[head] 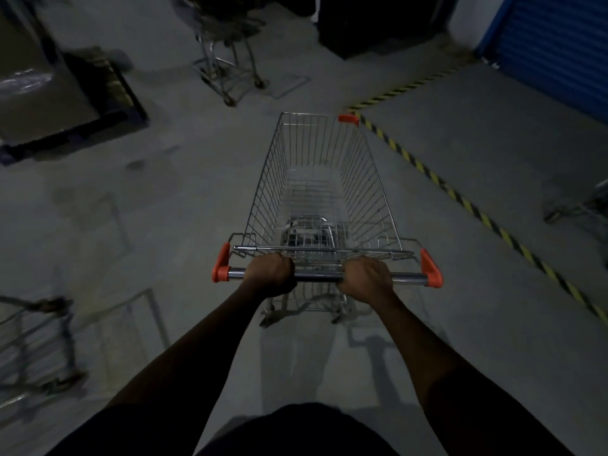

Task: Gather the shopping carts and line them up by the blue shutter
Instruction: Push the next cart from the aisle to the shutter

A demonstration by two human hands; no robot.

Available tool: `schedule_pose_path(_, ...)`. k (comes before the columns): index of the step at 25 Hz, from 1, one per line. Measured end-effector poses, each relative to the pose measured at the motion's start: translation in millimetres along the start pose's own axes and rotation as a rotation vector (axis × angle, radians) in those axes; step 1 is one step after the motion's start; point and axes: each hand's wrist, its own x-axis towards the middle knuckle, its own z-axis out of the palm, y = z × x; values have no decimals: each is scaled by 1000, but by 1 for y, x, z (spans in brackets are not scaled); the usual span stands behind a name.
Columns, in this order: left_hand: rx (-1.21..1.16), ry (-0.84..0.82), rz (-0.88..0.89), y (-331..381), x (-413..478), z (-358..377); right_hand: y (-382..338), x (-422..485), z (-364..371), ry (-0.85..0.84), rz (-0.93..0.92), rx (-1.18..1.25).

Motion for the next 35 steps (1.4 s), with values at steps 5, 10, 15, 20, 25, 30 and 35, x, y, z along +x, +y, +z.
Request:
schedule_pose_path(5, 39, 43, 130, 16, 60, -5, 46, 27, -6, 22, 61, 64)
schedule_pose_path(10, 91, 55, 212, 28, 128, -17, 88, 61, -8, 42, 145, 101)
schedule_pose_path(15, 118, 10, 284, 52, 217, -46, 140, 104, -18, 63, 269, 128)
schedule_pose_path(20, 109, -23, 364, 81, 314, -68, 199, 145, -28, 151, 431, 100)
schedule_pose_path(25, 160, -5, 522, 118, 402, -87, 260, 181, -38, 176, 568, 90)
schedule_pose_path(30, 212, 37, 651, 153, 468, -101, 315, 203, -41, 117, 648, 112)
schedule_pose_path(35, 191, 29, 716, 201, 539, -113, 384, 226, -58, 107, 683, 154)
